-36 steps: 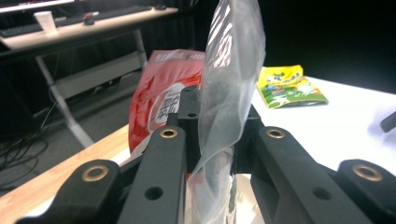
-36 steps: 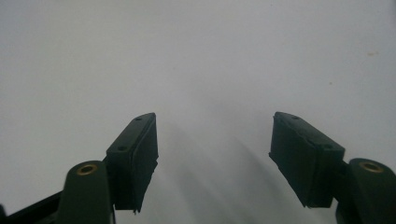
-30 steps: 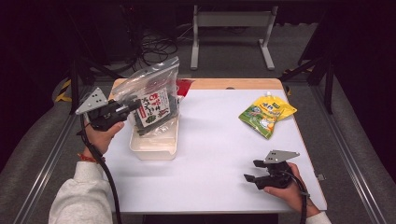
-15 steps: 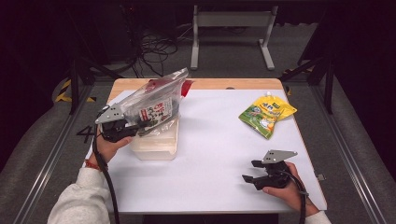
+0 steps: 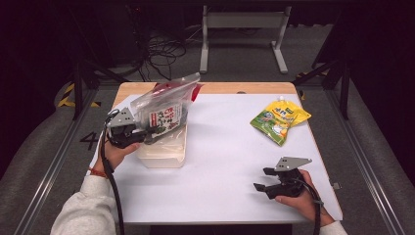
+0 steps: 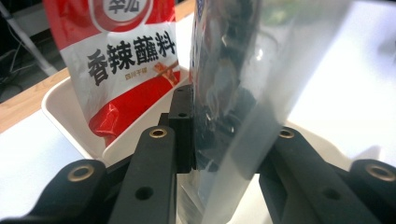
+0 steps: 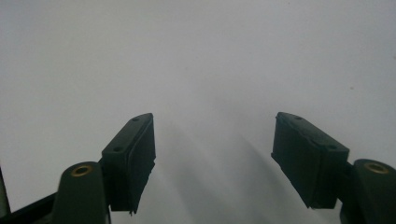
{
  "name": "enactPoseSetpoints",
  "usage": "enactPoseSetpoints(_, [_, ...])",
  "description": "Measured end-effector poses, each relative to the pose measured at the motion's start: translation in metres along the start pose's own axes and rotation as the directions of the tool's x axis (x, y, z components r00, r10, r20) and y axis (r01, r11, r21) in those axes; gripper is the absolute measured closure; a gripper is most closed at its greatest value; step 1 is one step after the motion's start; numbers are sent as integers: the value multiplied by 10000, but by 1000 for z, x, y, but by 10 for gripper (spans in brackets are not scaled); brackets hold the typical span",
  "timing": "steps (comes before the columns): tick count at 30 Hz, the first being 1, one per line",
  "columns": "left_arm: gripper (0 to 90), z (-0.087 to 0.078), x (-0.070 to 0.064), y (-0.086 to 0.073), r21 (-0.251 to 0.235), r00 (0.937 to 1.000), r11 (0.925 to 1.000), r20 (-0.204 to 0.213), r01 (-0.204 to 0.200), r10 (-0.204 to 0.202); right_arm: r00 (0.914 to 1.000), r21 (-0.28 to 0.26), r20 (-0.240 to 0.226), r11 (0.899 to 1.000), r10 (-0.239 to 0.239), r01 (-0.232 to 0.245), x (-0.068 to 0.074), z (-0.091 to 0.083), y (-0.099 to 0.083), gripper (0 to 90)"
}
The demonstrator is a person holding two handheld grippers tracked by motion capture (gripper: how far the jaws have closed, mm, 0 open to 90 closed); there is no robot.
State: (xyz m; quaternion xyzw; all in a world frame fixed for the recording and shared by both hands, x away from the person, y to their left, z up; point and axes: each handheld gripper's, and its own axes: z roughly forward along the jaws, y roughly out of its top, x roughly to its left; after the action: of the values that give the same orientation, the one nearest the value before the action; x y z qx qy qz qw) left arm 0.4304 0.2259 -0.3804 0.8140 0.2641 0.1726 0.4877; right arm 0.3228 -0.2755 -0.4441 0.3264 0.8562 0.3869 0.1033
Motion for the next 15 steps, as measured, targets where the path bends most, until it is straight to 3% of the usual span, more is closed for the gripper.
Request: enactPoseSetpoints(15, [732, 6, 8, -24, -235, 9984, 9985, 254, 503, -497, 9996, -163, 284, 9998, -83, 87, -1, -3, 3, 300])
